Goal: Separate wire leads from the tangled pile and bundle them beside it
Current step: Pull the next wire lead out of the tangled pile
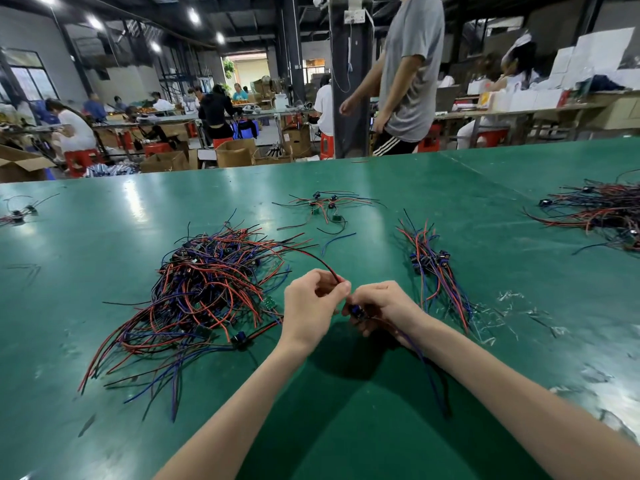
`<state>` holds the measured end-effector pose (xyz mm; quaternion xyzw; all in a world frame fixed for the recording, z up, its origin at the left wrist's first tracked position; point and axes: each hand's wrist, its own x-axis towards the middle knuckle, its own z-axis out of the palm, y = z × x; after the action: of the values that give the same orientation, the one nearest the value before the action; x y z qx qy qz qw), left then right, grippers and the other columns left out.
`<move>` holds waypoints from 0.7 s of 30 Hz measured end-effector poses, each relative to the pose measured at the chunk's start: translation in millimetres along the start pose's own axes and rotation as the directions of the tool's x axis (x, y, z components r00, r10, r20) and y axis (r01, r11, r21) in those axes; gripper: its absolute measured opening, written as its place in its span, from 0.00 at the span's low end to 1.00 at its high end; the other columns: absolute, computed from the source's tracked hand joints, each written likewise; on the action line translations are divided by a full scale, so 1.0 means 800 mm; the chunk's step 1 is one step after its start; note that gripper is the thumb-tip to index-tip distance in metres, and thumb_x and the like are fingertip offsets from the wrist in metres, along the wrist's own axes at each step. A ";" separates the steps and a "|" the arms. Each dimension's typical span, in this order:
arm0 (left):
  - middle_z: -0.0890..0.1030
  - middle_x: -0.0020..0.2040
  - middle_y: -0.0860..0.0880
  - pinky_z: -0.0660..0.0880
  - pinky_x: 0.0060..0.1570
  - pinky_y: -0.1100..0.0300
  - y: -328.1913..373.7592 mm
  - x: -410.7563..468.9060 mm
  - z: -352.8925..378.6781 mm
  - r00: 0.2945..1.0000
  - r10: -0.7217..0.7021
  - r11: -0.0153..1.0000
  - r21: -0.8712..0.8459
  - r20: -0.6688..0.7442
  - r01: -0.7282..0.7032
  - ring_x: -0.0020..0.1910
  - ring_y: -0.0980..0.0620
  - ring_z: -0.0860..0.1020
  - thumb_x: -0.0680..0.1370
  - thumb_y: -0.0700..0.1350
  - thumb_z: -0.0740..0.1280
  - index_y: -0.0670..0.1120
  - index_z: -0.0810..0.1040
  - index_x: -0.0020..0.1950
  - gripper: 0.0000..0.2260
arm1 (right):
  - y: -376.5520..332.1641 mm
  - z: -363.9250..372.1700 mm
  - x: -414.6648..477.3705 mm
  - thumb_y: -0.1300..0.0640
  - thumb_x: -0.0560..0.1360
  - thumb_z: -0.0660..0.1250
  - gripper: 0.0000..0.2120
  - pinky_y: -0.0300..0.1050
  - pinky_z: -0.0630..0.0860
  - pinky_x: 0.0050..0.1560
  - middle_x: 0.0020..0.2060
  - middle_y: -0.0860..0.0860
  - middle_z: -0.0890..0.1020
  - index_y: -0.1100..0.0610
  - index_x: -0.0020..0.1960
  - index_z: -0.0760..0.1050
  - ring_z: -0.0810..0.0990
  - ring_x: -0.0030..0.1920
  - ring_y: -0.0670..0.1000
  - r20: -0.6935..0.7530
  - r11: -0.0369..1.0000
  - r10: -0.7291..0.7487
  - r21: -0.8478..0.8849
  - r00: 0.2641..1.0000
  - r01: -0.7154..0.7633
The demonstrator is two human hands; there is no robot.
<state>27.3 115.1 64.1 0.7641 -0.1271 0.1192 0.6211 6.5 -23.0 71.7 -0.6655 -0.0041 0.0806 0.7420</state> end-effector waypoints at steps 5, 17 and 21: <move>0.81 0.33 0.54 0.75 0.37 0.67 0.002 0.001 -0.003 0.987 0.156 0.950 0.279 -0.046 -0.137 0.32 0.60 0.78 0.73 0.42 0.73 0.43 0.81 0.40 0.04 | 0.002 0.006 0.001 0.68 0.73 0.62 0.12 0.34 0.67 0.19 0.25 0.55 0.79 0.64 0.32 0.77 0.72 0.20 0.48 -0.069 0.997 -0.043 -0.066 0.997 0.038; 0.81 0.35 0.47 0.79 0.42 0.47 -0.001 0.034 -0.051 0.958 0.131 0.931 0.363 -0.255 -0.030 0.34 0.46 0.81 0.75 0.42 0.71 0.41 0.80 0.41 0.06 | 0.002 0.006 0.000 0.65 0.73 0.64 0.12 0.33 0.67 0.21 0.22 0.54 0.77 0.61 0.32 0.80 0.71 0.19 0.47 -0.044 0.984 -0.045 -0.171 0.998 0.037; 0.80 0.34 0.48 0.76 0.40 0.58 -0.004 0.039 -0.059 0.938 0.177 0.916 0.398 -0.298 -0.046 0.32 0.49 0.79 0.75 0.42 0.71 0.41 0.80 0.40 0.06 | 0.001 0.006 -0.001 0.65 0.73 0.65 0.10 0.34 0.67 0.22 0.23 0.54 0.78 0.63 0.34 0.80 0.72 0.20 0.48 -0.033 0.981 -0.057 -0.190 0.998 0.050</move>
<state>56.4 160.6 80.9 0.8318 -0.0400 0.3030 0.4633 5.0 -18.2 71.4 -0.7339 -0.0156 0.0472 0.6775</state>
